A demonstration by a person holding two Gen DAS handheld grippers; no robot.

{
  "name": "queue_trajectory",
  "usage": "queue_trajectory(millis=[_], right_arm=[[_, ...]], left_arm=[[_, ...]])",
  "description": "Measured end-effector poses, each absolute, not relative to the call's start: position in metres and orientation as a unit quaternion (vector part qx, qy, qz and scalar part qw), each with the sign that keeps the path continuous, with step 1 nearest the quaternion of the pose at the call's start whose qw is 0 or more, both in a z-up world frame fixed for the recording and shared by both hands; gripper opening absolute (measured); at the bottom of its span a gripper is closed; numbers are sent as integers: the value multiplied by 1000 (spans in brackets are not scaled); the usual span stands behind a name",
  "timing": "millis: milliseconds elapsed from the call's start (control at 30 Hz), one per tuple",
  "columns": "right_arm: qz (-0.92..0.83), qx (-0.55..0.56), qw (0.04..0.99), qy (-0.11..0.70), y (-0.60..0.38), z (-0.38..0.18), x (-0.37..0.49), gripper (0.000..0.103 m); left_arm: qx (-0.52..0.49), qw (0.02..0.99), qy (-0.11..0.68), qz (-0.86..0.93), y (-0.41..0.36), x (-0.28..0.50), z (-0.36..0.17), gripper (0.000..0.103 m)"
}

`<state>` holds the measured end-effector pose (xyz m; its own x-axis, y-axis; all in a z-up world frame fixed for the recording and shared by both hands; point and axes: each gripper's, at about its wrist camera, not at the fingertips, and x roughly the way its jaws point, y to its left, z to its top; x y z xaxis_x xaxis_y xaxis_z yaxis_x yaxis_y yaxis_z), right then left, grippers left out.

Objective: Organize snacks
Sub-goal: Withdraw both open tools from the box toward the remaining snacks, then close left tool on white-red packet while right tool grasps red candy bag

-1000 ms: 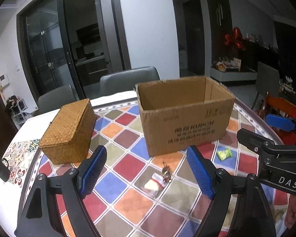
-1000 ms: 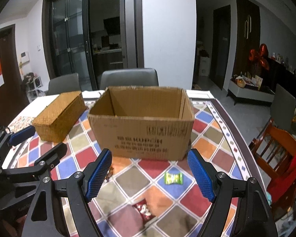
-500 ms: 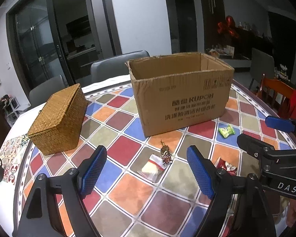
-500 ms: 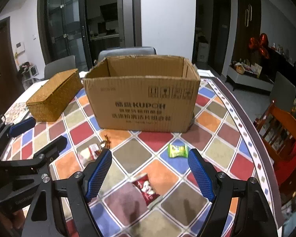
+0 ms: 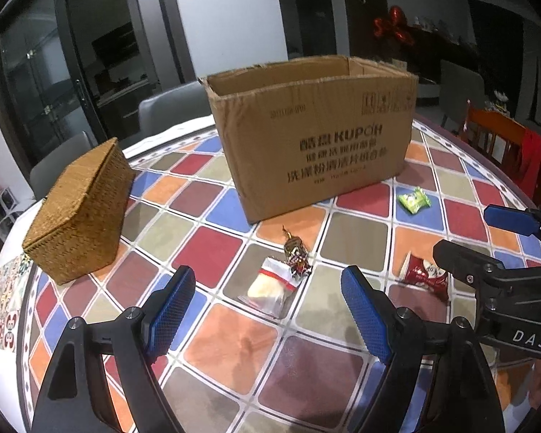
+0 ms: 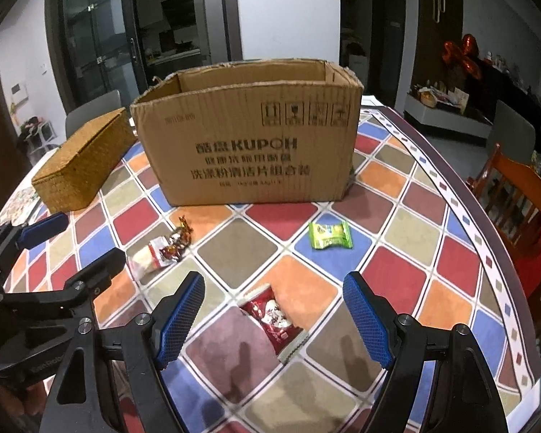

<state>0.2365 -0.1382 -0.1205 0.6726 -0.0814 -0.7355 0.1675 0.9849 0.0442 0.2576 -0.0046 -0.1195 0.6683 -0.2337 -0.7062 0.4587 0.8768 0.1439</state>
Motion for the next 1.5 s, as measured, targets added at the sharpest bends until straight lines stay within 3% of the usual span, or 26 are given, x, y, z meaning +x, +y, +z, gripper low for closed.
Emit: queue_trajectory(millis=[467, 867, 933, 1167, 1300, 1500], right_arm=[[-92, 49, 896, 431, -132, -159, 248, 78], [-99, 60, 882, 458, -136, -182, 258, 65], [-97, 62, 879, 463, -137, -186, 260, 57], [-98, 57, 882, 457, -139, -186, 262, 47], [-96, 58, 884, 454, -139, -185, 265, 36], [-93, 65, 885, 452, -142, -185, 266, 32]], left_arm=[[148, 876, 399, -228, -3, 288, -162, 79], [162, 862, 412, -247, -9, 305, -180, 70], [162, 861, 414, -248, -10, 307, -182, 67], [142, 856, 422, -263, -9, 311, -187, 59], [139, 854, 422, -271, -10, 308, -186, 45], [141, 857, 419, -264, -12, 302, -186, 38]])
